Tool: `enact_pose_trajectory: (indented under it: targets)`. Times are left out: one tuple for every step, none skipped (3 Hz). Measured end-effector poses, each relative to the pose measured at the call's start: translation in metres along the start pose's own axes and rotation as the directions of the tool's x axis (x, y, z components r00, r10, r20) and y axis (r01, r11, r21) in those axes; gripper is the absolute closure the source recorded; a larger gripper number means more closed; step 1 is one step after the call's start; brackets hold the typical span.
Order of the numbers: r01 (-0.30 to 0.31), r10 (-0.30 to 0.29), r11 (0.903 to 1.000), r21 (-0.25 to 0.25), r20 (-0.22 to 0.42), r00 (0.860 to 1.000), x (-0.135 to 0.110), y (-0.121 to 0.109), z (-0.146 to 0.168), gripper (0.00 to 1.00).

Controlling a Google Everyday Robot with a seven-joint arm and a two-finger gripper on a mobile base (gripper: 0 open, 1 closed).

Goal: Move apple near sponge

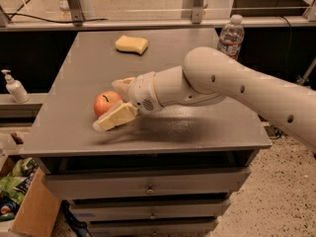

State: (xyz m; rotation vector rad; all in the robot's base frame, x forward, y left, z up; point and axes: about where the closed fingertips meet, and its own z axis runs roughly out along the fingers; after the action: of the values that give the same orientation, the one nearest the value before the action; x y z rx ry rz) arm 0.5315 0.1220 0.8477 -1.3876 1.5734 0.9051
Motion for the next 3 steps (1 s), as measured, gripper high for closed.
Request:
enact_pose_trajectory:
  targets:
    - [-0.017, 0.017, 0.9998, 0.000, 0.011, 1.000, 0.003, 0.002, 0.007, 0.41]
    - [-0.034, 0.034, 0.9992, 0.021, 0.016, 0.999, 0.007, -0.002, 0.002, 0.64]
    - [-0.031, 0.030, 0.9966, 0.076, 0.021, 0.999, 0.005, -0.022, -0.016, 0.87]
